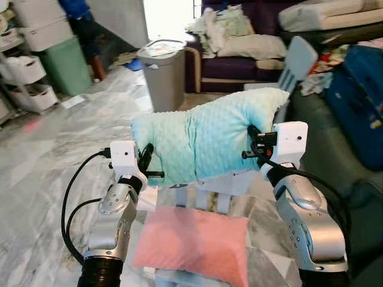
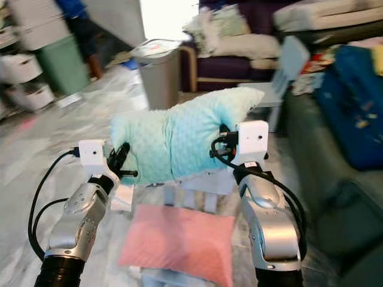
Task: Move the pillow to the sofa
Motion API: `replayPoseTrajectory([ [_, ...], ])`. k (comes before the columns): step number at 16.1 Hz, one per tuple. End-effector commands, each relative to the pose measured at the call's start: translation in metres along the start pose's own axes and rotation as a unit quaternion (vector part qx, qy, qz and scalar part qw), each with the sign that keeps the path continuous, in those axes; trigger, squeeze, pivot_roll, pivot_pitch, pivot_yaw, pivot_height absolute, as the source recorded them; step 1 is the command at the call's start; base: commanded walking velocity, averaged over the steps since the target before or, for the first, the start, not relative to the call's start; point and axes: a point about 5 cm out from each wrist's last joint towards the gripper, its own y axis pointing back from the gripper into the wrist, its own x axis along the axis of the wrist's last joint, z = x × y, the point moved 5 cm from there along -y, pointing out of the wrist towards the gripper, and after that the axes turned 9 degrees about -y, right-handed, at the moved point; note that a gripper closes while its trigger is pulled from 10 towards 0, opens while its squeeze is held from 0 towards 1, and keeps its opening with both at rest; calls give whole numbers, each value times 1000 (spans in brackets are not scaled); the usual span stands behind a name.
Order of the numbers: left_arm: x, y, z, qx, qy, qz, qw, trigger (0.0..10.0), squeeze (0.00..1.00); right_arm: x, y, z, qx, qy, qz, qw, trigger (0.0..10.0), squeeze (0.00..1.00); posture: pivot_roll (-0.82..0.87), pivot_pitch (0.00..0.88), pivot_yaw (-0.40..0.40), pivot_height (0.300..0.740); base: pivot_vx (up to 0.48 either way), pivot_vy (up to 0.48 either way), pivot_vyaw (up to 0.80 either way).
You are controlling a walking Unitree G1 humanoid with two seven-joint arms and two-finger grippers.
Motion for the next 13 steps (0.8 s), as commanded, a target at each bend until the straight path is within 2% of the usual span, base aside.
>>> replayPoseTrajectory([
  [1, 7, 0, 3, -6, -2, 9, 1000, 10000, 0, 9, 3, -3, 6, 3, 13, 1000, 10000, 0, -151, 0, 60, 740, 0, 0, -788],
  [4, 9, -1, 5, -12, 1, 8, 1000, 10000, 0, 8, 6, -1, 3, 6, 6, 1000, 10000, 0, -158, 0, 58, 740, 0, 0, -788],
  [10, 6, 0, 5, -13, 10, 1, 1000, 10000, 0, 10, 9, -1, 8, 13, 4, 1000, 10000, 0, -163, 0, 52, 740, 0, 0, 0],
  [13, 5, 1, 8, -20, 13, -2, 1000, 10000, 0, 10, 8, -2, 9, 15, 2, 1000, 10000, 0, -160, 0, 50, 740, 0, 319, 0],
])
